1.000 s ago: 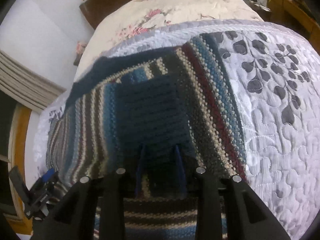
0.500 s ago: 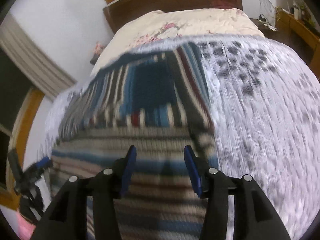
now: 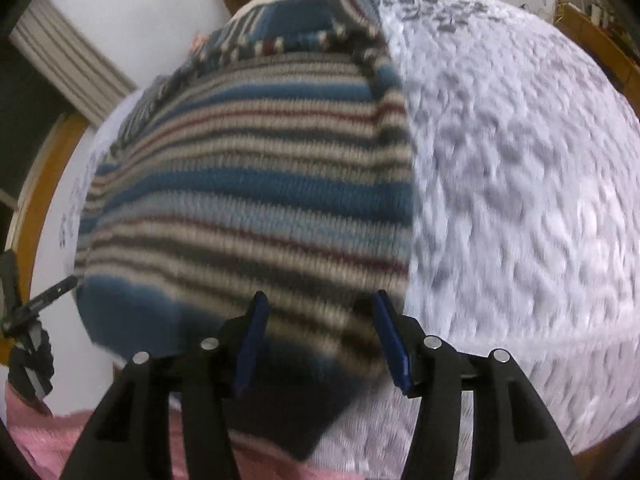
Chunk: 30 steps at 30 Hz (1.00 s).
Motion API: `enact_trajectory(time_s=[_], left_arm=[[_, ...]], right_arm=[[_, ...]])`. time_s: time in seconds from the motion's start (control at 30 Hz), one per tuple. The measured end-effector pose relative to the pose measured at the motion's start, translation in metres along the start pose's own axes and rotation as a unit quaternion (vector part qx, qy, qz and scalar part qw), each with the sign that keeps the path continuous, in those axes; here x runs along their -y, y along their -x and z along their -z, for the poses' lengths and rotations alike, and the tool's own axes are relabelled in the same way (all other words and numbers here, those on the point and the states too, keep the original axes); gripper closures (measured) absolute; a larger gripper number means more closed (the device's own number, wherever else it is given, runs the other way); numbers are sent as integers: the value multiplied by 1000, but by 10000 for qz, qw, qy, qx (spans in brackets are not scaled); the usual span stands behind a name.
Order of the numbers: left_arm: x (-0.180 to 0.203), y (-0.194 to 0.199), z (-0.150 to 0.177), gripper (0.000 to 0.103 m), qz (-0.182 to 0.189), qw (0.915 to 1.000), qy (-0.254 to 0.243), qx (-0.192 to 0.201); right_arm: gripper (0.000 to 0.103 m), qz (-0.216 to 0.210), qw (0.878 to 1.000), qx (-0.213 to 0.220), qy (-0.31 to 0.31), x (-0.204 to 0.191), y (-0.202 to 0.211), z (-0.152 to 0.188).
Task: Fold small clothes
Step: 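Grasp the dark ribbed hem with both grippers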
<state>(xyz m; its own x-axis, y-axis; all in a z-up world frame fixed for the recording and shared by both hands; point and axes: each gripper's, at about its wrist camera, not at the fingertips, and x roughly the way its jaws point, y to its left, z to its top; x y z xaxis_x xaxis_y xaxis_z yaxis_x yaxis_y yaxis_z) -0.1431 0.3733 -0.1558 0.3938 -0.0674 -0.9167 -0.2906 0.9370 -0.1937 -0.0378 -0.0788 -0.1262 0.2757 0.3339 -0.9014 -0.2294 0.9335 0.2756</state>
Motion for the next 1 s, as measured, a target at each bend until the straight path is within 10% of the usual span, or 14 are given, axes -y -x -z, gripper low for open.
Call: enact_trajectory(time_s=[0.8,1.0], left_arm=[[-14,-28,51,27,1150,9880,837,-600],[-13,-31,51,33,1203,9853,967,-736]], right_arm=[[47,-1246,9872,-585,-805,20,-28,73],[62,-1380,9868,-526,-664,14,-28,67]])
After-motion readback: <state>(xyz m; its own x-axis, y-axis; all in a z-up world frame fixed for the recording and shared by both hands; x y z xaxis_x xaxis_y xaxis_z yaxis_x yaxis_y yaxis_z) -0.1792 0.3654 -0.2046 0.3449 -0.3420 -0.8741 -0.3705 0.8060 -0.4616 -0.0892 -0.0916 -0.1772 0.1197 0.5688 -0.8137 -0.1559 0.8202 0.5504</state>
